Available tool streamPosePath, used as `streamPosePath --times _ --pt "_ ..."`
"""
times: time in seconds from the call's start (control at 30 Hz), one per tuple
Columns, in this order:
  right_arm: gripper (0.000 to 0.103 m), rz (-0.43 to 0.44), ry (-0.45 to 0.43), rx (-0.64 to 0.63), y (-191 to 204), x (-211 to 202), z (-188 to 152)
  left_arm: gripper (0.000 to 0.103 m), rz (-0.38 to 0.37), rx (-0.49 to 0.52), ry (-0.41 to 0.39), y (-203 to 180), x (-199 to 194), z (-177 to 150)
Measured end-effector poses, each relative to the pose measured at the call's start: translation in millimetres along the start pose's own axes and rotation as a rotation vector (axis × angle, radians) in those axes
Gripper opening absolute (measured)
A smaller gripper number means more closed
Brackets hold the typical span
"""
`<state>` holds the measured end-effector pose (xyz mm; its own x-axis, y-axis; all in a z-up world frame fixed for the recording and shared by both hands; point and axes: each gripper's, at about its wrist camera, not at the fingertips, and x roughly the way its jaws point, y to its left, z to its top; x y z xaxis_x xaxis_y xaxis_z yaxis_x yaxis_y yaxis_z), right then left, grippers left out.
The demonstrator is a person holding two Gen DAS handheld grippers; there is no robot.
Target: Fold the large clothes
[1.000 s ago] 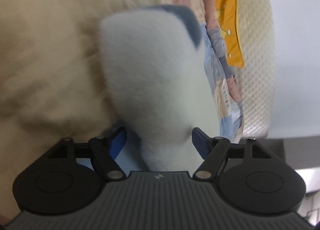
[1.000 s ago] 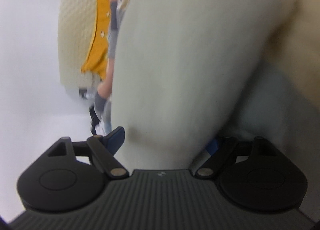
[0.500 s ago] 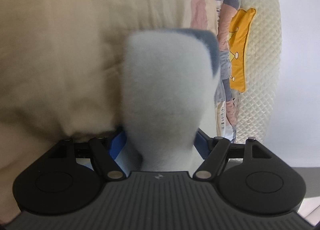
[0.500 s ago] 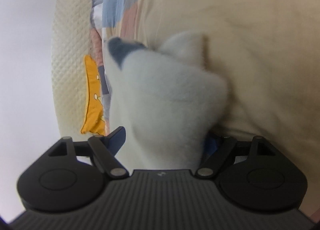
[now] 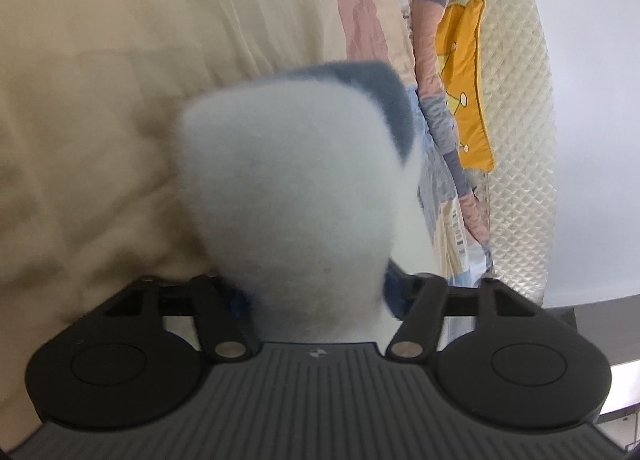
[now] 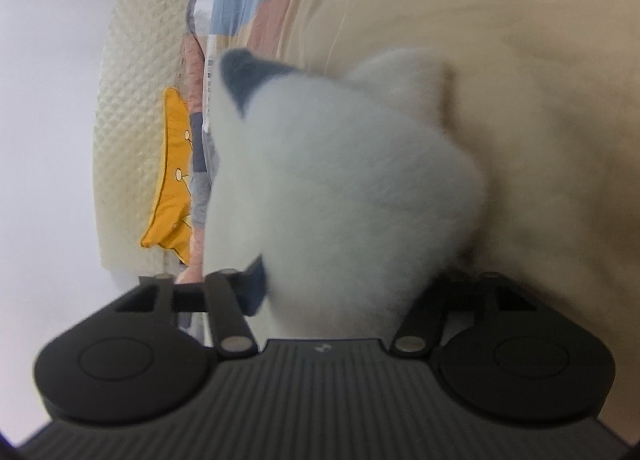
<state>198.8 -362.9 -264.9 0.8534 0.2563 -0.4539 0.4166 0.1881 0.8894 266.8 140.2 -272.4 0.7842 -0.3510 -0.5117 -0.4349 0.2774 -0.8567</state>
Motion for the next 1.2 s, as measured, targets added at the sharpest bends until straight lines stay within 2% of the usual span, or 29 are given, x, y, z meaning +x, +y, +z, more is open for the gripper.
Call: streamPosePath --times 0.1,0.23,0.33,0.63,0.83,0.93,1.03,1.2 --pt "0.050 -0.001 -0.001 -0.042 2 -4 -2 0.052 -0.021 -0.033 -0.001 7 -4 -2" --pt "0.045 0.012 0.005 -0.140 12 -7 -3 0.043 -0.026 0.049 -0.030 -3 -12 -7" --pt "0.041 0.045 -0.001 -0.205 23 -17 -3 0.041 -0.047 0.091 -0.043 -9 -19 -10" --pt "0.040 0.146 0.029 -0.323 56 -41 7 0.040 -0.133 0.162 -0.049 -31 -38 -9" --pt "0.040 0.219 0.032 -0.376 84 -56 22 0.040 -0.177 0.274 -0.052 -65 -50 -17" --pt "0.040 0.235 0.014 -0.446 109 -55 34 0.040 -0.189 0.289 -0.040 -86 -46 -21" --pt "0.040 0.263 0.000 -0.465 128 -55 50 0.040 -0.176 0.340 0.004 -117 -32 -16" --pt "0.040 0.324 -0.025 -0.456 153 -48 86 0.040 -0.195 0.437 0.028 -177 -10 -18"
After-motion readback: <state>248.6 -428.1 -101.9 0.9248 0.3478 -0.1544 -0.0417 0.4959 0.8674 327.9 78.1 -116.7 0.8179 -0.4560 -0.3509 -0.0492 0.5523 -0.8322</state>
